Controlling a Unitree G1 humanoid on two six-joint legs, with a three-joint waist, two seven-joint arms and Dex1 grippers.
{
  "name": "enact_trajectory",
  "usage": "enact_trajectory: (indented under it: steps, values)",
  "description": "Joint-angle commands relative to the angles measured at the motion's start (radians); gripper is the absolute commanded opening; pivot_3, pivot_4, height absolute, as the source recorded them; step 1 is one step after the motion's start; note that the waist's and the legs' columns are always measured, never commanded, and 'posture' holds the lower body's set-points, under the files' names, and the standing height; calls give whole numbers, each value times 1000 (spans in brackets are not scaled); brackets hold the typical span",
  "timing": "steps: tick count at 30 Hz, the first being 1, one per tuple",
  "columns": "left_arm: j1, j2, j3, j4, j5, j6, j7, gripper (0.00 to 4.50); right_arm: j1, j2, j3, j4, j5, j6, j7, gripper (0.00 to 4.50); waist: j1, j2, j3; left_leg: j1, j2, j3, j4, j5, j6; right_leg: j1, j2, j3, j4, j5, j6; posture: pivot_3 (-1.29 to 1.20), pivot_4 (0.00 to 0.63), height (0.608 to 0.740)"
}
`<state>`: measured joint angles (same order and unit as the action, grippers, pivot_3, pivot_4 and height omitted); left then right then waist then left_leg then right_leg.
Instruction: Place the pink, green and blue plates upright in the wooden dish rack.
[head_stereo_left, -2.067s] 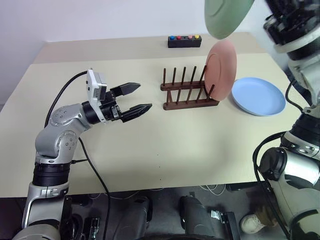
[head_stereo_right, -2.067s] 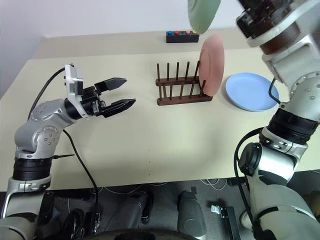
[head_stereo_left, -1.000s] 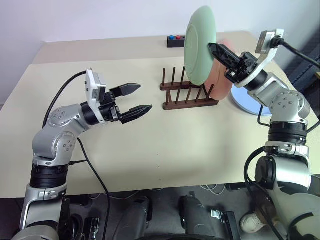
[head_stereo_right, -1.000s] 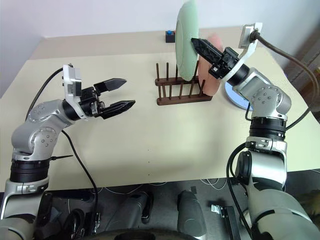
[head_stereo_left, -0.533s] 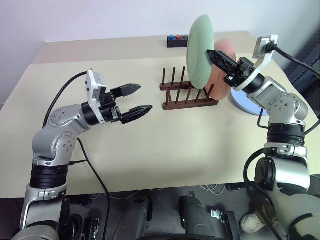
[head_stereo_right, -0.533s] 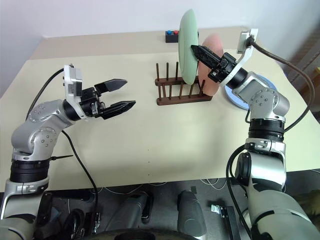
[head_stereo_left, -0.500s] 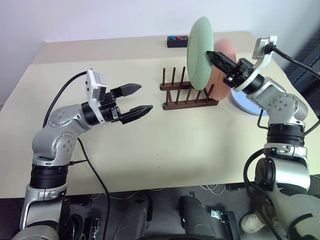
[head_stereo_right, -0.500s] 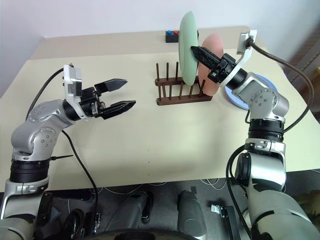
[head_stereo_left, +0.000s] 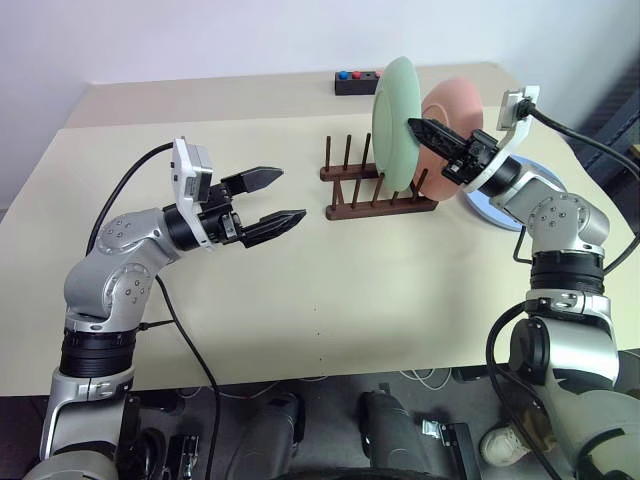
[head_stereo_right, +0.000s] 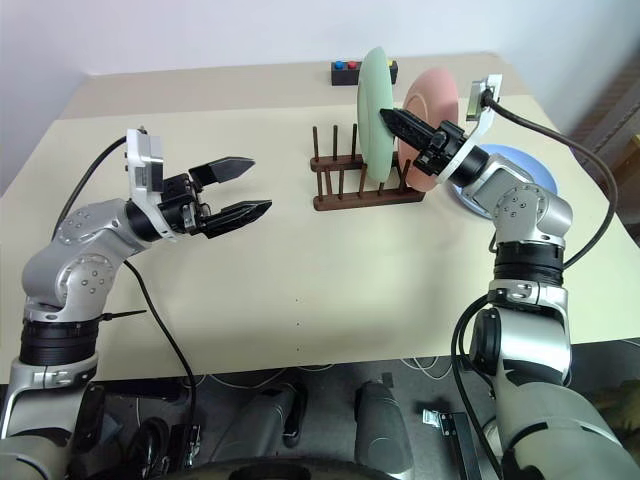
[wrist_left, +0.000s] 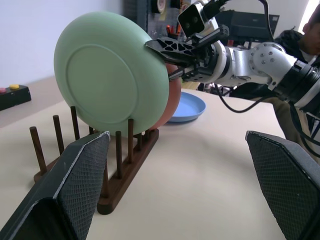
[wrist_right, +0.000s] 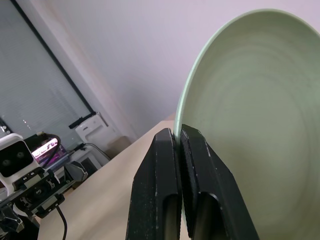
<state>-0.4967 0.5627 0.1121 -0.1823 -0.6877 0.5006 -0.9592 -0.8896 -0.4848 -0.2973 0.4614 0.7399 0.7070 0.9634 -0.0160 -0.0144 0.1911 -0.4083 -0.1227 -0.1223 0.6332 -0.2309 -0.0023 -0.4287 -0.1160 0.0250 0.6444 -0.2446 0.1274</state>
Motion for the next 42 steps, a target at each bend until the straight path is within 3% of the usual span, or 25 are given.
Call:
enact_trajectory:
  steps: [1,8,23,42]
  values:
    - [-5,10,18,-36,-17,-2,-3,4500,-2,-2,3,-36,-6,-36,30,997,0,0,0,0,0,0,0,0,0,0,0,0,0,0,0,0,150,740]
    - [-6,9,16,-37,-18,-1,-5,4500,-3,-3,4,-46,-19,-60,30,4392,0,0,0,0,0,0,0,0,0,0,0,0,0,0,0,0,150,740]
    - [-11,3,13,-34,-20,9,-5,4500,-28,-59,18,-205,-39,-98,9,4455,0,0,0,0,0,0,0,0,0,0,0,0,0,0,0,0,150,740]
    - [-7,0,15,-34,-18,5,1,4500,-39,-59,131,-92,-287,-363,-36,4455,0,0,0,0,0,0,0,0,0,0,0,0,0,0,0,0,150,740]
